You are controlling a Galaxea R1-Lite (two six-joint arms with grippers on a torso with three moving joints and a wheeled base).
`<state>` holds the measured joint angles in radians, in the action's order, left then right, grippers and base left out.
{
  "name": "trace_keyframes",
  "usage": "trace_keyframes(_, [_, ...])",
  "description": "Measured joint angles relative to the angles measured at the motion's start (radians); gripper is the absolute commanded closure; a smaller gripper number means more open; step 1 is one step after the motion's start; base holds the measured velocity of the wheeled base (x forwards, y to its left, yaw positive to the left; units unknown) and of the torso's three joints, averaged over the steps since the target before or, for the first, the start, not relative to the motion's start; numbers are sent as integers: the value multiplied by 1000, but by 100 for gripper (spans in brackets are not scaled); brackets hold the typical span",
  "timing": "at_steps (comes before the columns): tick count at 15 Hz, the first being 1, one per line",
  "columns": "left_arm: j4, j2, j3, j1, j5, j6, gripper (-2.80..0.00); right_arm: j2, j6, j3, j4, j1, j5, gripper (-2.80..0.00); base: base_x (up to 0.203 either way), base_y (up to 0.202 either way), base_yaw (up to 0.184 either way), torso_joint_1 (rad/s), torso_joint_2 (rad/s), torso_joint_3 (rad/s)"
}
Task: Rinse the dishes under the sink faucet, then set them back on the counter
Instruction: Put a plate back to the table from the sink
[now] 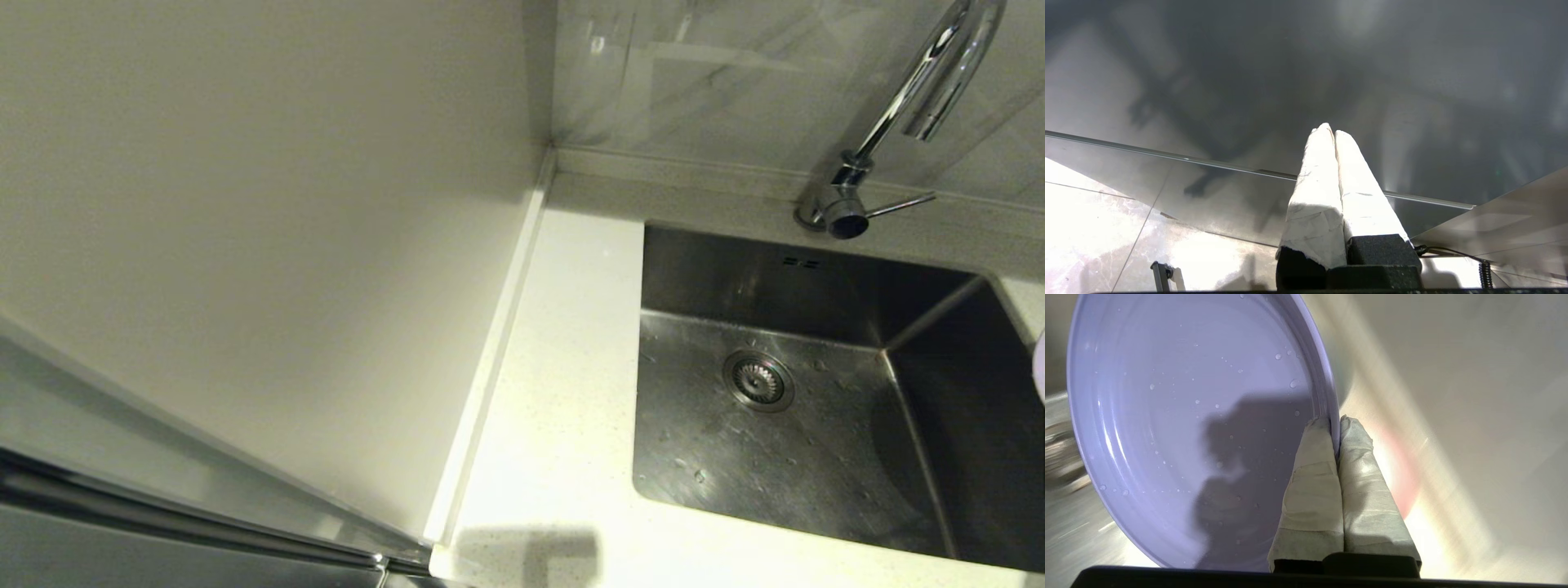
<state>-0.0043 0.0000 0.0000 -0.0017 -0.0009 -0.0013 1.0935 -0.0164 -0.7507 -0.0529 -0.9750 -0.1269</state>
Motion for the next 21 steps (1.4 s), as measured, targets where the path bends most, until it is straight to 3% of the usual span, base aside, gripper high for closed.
trace_keyframes(2, [0,0,0,0,0,0,0,-15,88,-61,167,-57,-55,0,0,0,0,0,0,0])
trace_keyframes(4, [0,0,0,0,0,0,0,-26,127,-117,307,-164,-97,0,0,0,0,0,0,0])
trace_keyframes(9, [0,0,0,0,0,0,0,-41,76,-122,368,-517,-119,0,0,0,0,0,0,0])
trace_keyframes(12, [0,0,0,0,0,0,0,-7,-33,-105,352,-739,-203,0,0,0,0,0,0,0])
trace_keyframes(16, [0,0,0,0,0,0,0,88,-279,-68,345,-1014,-423,0,0,0,0,0,0,0])
trace_keyframes(21, [0,0,0,0,0,0,0,167,-555,8,344,-1291,-626,0,0,0,0,0,0,0])
